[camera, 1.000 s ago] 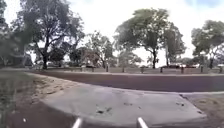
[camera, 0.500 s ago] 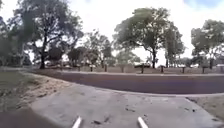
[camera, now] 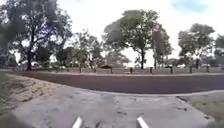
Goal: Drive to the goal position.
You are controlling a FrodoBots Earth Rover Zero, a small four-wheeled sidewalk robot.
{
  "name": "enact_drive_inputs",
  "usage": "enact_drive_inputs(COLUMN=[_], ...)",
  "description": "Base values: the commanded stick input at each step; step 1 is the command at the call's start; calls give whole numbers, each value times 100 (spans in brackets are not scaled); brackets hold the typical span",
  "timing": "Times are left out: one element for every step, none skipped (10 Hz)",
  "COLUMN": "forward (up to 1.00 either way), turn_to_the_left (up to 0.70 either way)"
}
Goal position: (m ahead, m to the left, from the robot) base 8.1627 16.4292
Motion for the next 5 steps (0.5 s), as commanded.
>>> enact_drive_inputs(forward=[0,0,0,0,0], turn_to_the_left=[-60,-60,-60,-60,-60])
